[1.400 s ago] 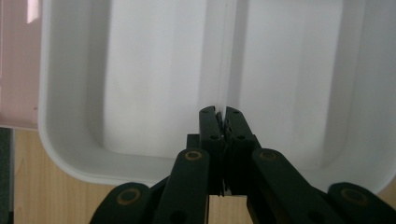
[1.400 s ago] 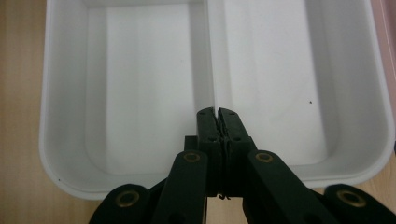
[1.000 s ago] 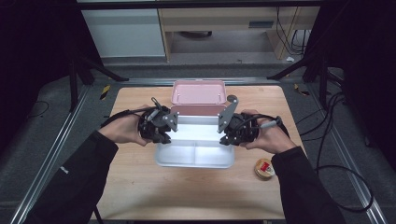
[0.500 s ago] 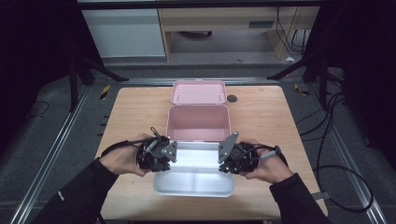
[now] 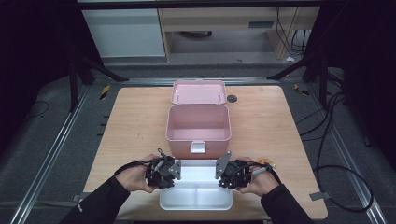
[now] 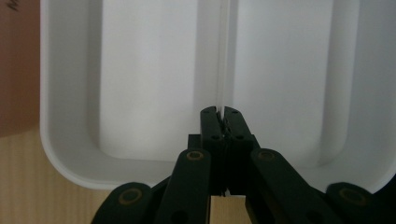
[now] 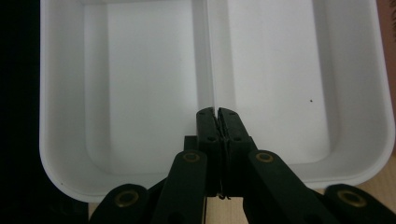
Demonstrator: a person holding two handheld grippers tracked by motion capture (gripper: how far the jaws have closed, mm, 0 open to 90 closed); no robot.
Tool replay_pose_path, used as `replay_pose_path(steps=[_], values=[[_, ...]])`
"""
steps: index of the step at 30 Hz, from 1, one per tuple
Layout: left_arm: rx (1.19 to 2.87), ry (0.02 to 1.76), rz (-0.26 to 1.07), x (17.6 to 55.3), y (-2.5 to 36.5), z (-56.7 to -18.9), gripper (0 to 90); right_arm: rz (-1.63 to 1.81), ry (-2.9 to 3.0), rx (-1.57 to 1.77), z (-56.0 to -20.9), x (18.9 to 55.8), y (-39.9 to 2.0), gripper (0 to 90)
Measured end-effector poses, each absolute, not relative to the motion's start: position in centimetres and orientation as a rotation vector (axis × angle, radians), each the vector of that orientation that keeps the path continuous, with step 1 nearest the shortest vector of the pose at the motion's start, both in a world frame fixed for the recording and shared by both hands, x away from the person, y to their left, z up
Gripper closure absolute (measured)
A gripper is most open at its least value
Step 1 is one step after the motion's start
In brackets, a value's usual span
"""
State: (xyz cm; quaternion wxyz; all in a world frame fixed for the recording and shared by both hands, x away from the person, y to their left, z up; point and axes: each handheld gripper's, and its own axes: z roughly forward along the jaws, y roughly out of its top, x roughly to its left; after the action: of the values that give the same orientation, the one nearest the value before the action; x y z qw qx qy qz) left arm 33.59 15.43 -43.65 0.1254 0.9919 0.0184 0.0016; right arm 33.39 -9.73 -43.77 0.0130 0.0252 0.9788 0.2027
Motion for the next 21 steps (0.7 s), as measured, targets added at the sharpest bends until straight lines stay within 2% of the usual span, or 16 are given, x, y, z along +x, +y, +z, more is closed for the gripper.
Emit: replay_pose_path(steps=[6, 16, 17, 18, 19, 20, 21], values=[[2.897, 0.063, -0.027, 34.5, 15.5, -45.8, 87.8, 0.610, 3.071, 0.097, -46.3, 33.9, -9.4, 89.0], [2.902, 0.058, -0.010, 34.2, 15.4, -46.7, 87.3, 0.611, 3.072, 0.128, -47.4, 33.6, -9.5, 88.1], [2.897, 0.058, -0.003, 34.2, 15.4, -46.7, 83.6, 0.619, 3.062, 0.137, -47.4, 33.6, -9.5, 82.9], [2.888, 0.063, 0.007, 34.2, 15.4, -46.5, 79.1, 0.619, 3.062, 0.137, -47.4, 33.6, -9.5, 82.9], [2.871, 0.078, 0.015, 34.1, 15.5, -46.4, 79.1, 0.641, 3.047, 0.147, -47.4, 33.6, -9.5, 79.2], [2.849, 0.104, 0.036, 34.1, 15.8, -45.9, 72.1, 0.703, 3.021, 0.186, -47.0, 33.6, -9.8, 73.9], [2.849, 0.104, 0.036, 34.1, 15.8, -45.9, 68.3, 0.703, 3.021, 0.186, -47.0, 33.6, -9.8, 73.9]])
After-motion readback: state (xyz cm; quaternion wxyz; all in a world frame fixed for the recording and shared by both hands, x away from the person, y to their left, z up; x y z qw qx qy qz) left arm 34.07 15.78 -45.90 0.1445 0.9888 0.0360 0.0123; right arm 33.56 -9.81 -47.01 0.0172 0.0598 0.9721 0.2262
